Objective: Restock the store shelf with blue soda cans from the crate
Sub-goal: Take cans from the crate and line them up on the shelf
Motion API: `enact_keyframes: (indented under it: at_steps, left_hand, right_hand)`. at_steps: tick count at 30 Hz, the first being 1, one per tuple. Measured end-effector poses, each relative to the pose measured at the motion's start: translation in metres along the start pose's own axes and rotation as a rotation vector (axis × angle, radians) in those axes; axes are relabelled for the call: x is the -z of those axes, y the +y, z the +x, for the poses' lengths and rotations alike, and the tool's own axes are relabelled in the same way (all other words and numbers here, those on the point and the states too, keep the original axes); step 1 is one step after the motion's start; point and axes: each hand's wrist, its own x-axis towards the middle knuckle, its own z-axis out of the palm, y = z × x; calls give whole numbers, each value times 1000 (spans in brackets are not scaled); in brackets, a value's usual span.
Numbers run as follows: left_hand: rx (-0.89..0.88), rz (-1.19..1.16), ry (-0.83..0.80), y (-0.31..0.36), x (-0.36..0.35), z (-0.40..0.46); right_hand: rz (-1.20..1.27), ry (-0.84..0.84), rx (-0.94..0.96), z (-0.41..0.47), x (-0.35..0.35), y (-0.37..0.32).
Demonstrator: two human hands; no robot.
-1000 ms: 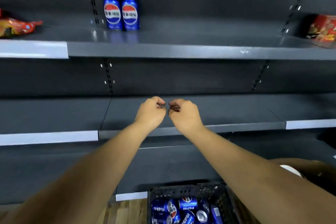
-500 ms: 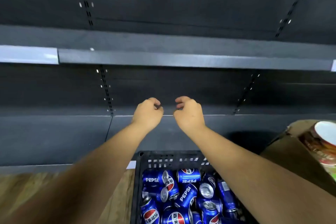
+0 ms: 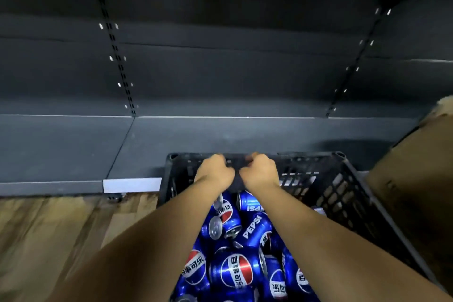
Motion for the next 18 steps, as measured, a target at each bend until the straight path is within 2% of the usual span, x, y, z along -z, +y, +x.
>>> enact_keyframes:
  at_steps: [7,10,15,18]
  left_hand:
    - [43,-102,-31,-42,-40,10]
    - [81,-143,-54,-51,-59,5]
    - [73,-103,-143,-66,-97,-7]
    - [63,-74,-212,-76,-111,-9]
  right_hand:
    - [32,56,-183,10,-24,71]
    - [-29,22,-229,8,-38,92]
    - [-283,-240,-233,5,-67,111]
    - [-308,-465,-180,3,-77,116]
